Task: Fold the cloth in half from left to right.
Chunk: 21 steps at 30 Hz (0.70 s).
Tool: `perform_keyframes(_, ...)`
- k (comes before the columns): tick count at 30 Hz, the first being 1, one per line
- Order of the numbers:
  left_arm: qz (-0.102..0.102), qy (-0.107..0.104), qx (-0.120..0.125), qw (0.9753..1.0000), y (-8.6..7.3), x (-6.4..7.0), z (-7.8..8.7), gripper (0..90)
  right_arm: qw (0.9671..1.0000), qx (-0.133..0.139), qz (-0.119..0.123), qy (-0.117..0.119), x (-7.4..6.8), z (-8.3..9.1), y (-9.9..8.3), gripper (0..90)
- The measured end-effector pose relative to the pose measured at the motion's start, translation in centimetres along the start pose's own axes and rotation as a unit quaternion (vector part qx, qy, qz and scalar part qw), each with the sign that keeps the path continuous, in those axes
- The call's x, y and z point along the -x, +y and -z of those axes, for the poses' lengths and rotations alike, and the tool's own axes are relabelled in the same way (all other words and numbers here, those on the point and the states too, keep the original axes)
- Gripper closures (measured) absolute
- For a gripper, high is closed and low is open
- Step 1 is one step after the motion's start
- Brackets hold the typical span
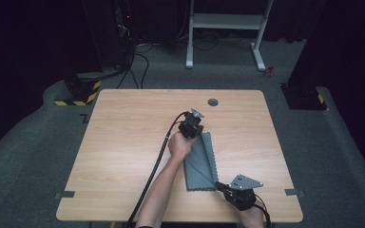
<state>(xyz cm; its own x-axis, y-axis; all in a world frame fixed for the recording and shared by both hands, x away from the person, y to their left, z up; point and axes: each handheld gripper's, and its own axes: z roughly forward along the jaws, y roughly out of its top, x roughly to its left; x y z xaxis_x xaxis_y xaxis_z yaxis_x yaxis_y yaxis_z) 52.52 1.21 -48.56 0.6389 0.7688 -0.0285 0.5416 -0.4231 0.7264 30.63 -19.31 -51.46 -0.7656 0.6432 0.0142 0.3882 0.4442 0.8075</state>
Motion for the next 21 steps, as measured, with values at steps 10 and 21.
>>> perform_keyframes(10,-0.019,0.002,-0.01,0.9998,0.4,1.1,-1.1,90.0,0.9998,-0.014,-0.012,0.004,0.2,-0.1,-0.6,90.0)
perform_keyframes(21,-0.024,-0.003,-0.013,0.9996,0.2,1.8,-1.8,83.8,0.9993,-0.035,-0.012,0.007,0.4,-0.4,-0.4,89.7)
